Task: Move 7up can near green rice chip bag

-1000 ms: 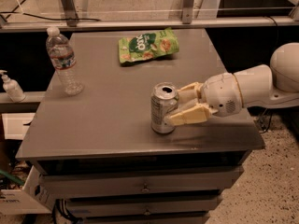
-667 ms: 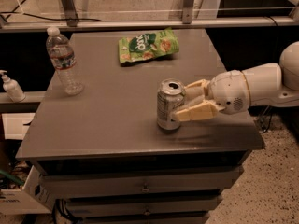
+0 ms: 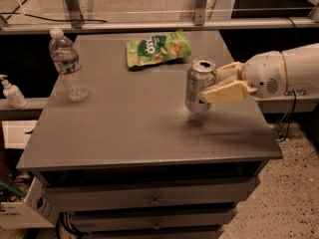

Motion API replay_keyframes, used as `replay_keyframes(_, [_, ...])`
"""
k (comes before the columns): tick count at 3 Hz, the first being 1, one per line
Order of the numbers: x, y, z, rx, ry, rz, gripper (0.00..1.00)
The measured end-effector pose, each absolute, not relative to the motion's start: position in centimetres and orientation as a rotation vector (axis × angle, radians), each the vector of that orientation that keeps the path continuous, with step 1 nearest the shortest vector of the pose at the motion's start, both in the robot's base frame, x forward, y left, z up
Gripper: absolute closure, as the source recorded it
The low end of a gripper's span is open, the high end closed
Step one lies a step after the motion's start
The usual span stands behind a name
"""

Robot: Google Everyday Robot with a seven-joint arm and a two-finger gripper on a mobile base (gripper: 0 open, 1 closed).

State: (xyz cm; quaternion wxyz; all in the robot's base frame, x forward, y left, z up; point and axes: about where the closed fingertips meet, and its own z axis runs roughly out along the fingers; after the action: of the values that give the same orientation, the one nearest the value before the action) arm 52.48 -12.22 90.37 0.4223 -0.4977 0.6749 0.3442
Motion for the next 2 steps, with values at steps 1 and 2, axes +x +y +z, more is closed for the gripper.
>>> replay_keyframes(1, [52.5,-12.2,90.4,-1.246,1.69,0.862,1.0])
replay_keyframes(2, [54.1,-12.5,91.7,-1.219,1.637,0.792,1.0])
